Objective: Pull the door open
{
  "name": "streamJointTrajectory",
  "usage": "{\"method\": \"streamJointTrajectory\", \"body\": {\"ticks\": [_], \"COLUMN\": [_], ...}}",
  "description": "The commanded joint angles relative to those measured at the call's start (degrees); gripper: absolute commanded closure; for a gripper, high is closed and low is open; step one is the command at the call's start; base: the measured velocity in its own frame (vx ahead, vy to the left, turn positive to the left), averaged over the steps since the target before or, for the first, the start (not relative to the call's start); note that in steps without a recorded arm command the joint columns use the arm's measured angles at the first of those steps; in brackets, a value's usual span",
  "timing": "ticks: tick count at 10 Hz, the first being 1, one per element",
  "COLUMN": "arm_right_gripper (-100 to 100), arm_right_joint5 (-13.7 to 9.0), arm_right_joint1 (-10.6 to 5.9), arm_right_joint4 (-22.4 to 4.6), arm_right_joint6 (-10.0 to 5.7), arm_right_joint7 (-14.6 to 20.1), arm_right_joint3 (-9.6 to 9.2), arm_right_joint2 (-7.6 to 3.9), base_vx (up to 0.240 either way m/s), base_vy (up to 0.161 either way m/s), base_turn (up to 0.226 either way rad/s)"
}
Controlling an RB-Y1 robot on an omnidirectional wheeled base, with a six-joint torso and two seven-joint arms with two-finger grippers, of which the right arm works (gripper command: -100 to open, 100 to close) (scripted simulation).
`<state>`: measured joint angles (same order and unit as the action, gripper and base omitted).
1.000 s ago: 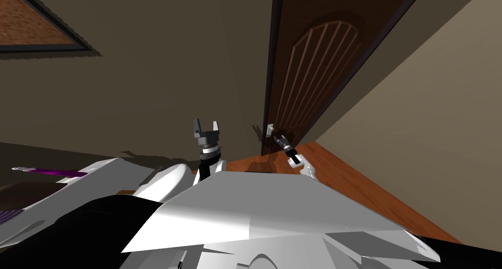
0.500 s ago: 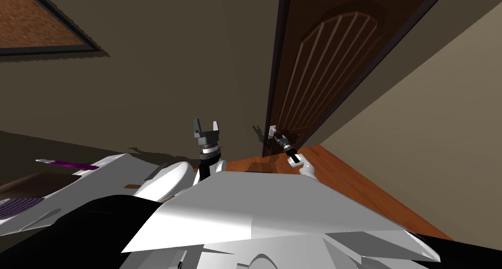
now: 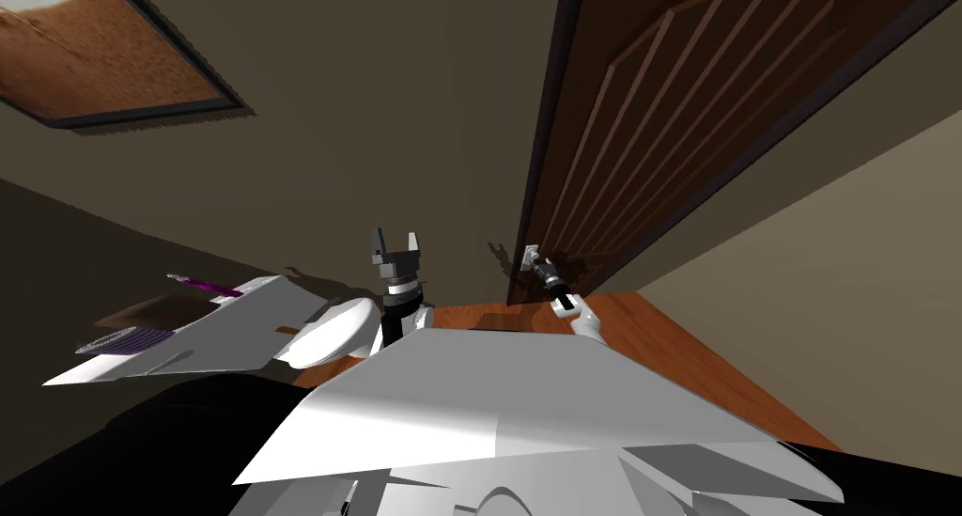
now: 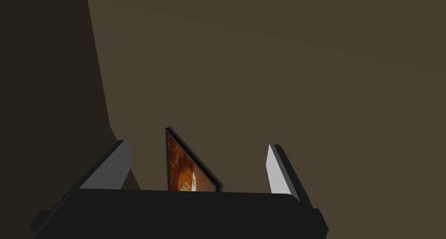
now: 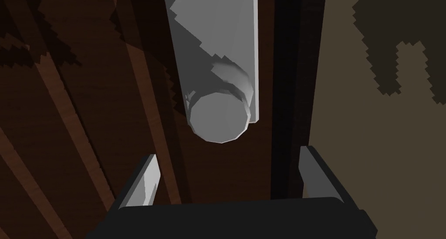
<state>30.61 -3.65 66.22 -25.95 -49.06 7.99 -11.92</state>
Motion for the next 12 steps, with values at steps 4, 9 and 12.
{"method": "streamJointTrajectory", "body": {"ticks": [4, 9, 12], "arm_right_gripper": [-100, 100, 100], "arm_right_joint5": [-0.7, -0.9, -0.9], "arm_right_joint1": [-2.12, -2.56, -2.56], "arm_right_joint4": [-2.5, -3.0, -3.0], "arm_right_joint6": [1.44, 1.86, 1.86], "arm_right_joint7": [-3.7, -4.5, -4.5], "arm_right_joint3": [4.91, 6.04, 6.04], "arm_right_joint2": [2.5, 3.11, 3.11], "base_vx": [0.053, 0.02, -0.001], "base_vy": [-0.049, -0.023, 0.002], "base_turn": [0.196, 0.072, -0.001]}}
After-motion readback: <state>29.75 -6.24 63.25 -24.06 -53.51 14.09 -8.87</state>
